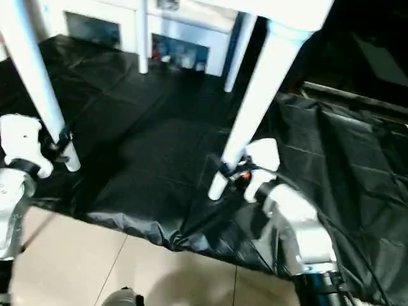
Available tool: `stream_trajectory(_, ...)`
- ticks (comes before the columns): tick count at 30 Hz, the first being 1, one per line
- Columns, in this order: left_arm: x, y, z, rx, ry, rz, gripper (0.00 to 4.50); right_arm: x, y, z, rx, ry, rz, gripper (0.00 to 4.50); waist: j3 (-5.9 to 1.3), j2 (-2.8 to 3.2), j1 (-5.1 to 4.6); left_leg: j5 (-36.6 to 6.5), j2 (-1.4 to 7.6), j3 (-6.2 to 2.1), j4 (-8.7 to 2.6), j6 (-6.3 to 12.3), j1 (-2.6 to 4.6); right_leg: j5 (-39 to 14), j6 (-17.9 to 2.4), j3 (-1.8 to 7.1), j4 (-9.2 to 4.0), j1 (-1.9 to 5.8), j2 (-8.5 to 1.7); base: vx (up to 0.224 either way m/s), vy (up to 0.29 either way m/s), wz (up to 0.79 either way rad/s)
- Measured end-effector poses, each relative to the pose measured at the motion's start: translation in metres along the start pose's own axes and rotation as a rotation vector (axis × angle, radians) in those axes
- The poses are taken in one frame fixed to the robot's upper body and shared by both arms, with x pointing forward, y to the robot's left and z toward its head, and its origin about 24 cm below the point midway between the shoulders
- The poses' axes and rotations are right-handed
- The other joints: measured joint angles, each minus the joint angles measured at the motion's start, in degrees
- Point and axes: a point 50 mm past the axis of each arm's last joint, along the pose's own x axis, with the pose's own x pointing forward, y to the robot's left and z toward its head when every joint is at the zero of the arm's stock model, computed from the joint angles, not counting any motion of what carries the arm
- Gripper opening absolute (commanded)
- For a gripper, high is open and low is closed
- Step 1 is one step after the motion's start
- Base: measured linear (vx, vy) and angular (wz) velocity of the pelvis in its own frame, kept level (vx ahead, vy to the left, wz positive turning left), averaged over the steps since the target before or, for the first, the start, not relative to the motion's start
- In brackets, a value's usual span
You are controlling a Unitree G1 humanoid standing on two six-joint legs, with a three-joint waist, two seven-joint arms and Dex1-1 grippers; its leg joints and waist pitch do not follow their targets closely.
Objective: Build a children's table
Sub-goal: Flip table
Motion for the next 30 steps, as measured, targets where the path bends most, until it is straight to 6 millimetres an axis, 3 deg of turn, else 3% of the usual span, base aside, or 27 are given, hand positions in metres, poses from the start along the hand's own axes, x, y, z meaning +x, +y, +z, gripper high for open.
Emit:
stream_trajectory(3,-0.007,0.002,-0.006,-0.002,0.022,-0.011,2.92,0.000,0.002,-0.004,0.017,0.019,-0.009,2.99,0.25,0.49,0.00,-0.24,-0.01,-0.15,-0.11,-0.36,0.48,-0.17,0.05,-0.72,-0.39,0.28,-0.29,0.000,0.000,0.00)
stream_trajectory(4,-0.009,0.003,-0.006,-0.012,0.017,-0.011,3.06,-0.001,0.002,-0.005,0.021,0.022,-0.020,3.07,0.33,0.73,0.00,-0.24,0.10,-0.19,-0.27,-0.36,0.40,-0.37,0.04,-1.62,-0.39,0.56,-0.72,0.000,0.000,0.00)
stream_trajectory(5,-0.012,0.005,-0.005,-0.020,0.008,-0.008,3.14,-0.002,0.003,-0.005,0.023,0.020,-0.028,3.12,0.40,0.86,0.11,-0.23,0.18,-0.11,-0.44,-0.37,0.03,-1.08,-0.14,-1.60,0.31,0.44,-0.69,0.000,0.000,0.00)
stream_trajectory(6,-0.014,0.006,-0.003,-0.026,0.002,-0.011,3.14,-0.004,0.004,-0.006,0.028,0.022,-0.036,3.12,0.48,0.96,0.48,-0.23,0.12,0.13,-0.56,-0.38,-0.10,-2.66,-0.74,-1.17,2.16,0.04,-0.73,-0.057,-0.019,-0.02)
stream_trajectory(7,-0.016,0.007,0.001,-0.034,-0.017,-0.017,3.16,-0.008,0.006,-0.007,0.037,0.023,-0.051,3.19,0.28,0.34,1.18,-0.22,0.13,1.56,-0.74,-0.39,0.12,-4.23,-1.25,0.43,4.49,-0.96,-0.81,-0.024,-0.066,0.07)
stream_trajectory(8,-0.018,0.008,0.002,-0.043,-0.026,-0.015,3.23,-0.009,0.007,-0.006,0.039,0.026,-0.055,3.31,-0.03,-0.69,1.41,-0.30,-0.29,1.83,-0.45,-0.50,0.77,-4.41,-0.94,1.45,4.75,-1.90,-0.94,-0.024,-0.066,0.07)
stream_trajectory(9,-0.022,0.008,0.003,-0.054,-0.033,-0.018,3.38,-0.011,0.007,-0.006,0.040,0.025,-0.064,3.42,0.01,-0.49,1.58,-1.91,-0.47,1.44,1.22,-1.55,0.98,-4.26,-0.64,1.56,4.66,-1.91,-0.97,0.084,-0.099,0.11)
stream_trajectory(10,-0.030,0.009,0.001,-0.063,-0.032,-0.016,3.52,-0.014,0.008,-0.003,0.034,0.018,-0.069,3.50,-0.18,0.56,2.35,-3.73,-1.19,-1.77,4.08,-1.82,1.20,-4.23,-0.60,1.00,4.54,-1.45,-1.00,0.156,-0.027,-0.15)
stream_trajectory(11,-0.032,0.010,0.002,-0.077,-0.039,-0.018,3.57,-0.018,0.008,-0.003,0.039,0.019,-0.083,3.56,-0.39,1.26,2.55,-4.86,-1.50,-3.34,3.61,-2.40,1.77,-4.17,-0.51,0.25,4.40,-1.37,-1.02,0.156,-0.027,-0.15)
stream_trajectory(12,-0.034,0.011,0.006,-0.093,-0.056,-0.019,3.57,-0.023,0.010,-0.007,0.056,0.035,-0.093,3.56,-0.45,1.10,2.59,-4.55,-1.34,-3.12,2.66,-2.52,1.93,-4.13,-0.45,0.21,3.68,-1.37,-0.84,0.082,0.010,-0.07)
stream_trajectory(13,-0.039,0.011,0.008,-0.110,-0.066,-0.024,3.70,-0.027,0.013,-0.011,0.071,0.050,-0.098,3.75,-0.58,0.96,1.79,-4.32,-0.85,-2.59,1.65,-2.67,2.12,-4.01,-0.58,0.41,2.69,-1.08,-0.44,-0.005,-0.017,0.19)
stream_trajectory(15,-0.047,0.011,0.009,-0.129,-0.067,-0.025,3.87,-0.030,0.016,-0.009,0.078,0.048,-0.100,3.88,-0.57,1.04,1.07,-4.31,-0.56,-2.38,1.51,-2.68,2.18,-2.75,-1.24,0.59,1.87,-0.63,-0.08,-0.003,-0.009,0.10)
stream_trajectory(18,-0.058,0.009,0.008,-0.167,-0.065,-0.028,4.04,-0.037,0.022,-0.005,0.091,0.038,-0.107,4.02,-0.88,0.58,0.42,-4.32,-0.54,-1.95,1.13,-2.70,2.65,-2.11,-0.99,0.91,1.79,-0.44,-0.09,0.000,0.000,0.00)
stream_trajectory(21,-0.069,0.003,0.007,-0.195,-0.060,-0.036,4.42,-0.045,0.021,-0.004,0.096,0.044,-0.146,4.07,-0.99,0.57,0.13,-4.33,-0.29,-1.97,0.37,-2.72,3.35,-2.15,-0.92,0.27,0.93,0.25,-0.08,0.000,0.000,0.00)
stream_trajectory(24,-0.079,-0.003,0.010,-0.209,-0.047,-0.044,4.48,-0.056,0.021,-0.004,0.109,0.057,-0.196,4.07,-1.09,0.64,0.04,-4.32,-0.12,-1.93,-0.35,-2.74,3.17,-2.15,-0.92,-0.10,-0.06,0.50,0.00,0.000,0.000,0.00)
stream_trajectory(30,-0.096,-0.033,0.004,-0.306,0.052,-0.030,4.48,-0.072,0.021,-0.002,0.111,0.110,-0.319,4.07,-1.12,0.66,0.02,-4.25,-0.13,-1.72,-0.51,-2.87,3.19,-2.14,-0.90,0.05,-0.16,0.57,0.00,0.000,0.000,0.00)
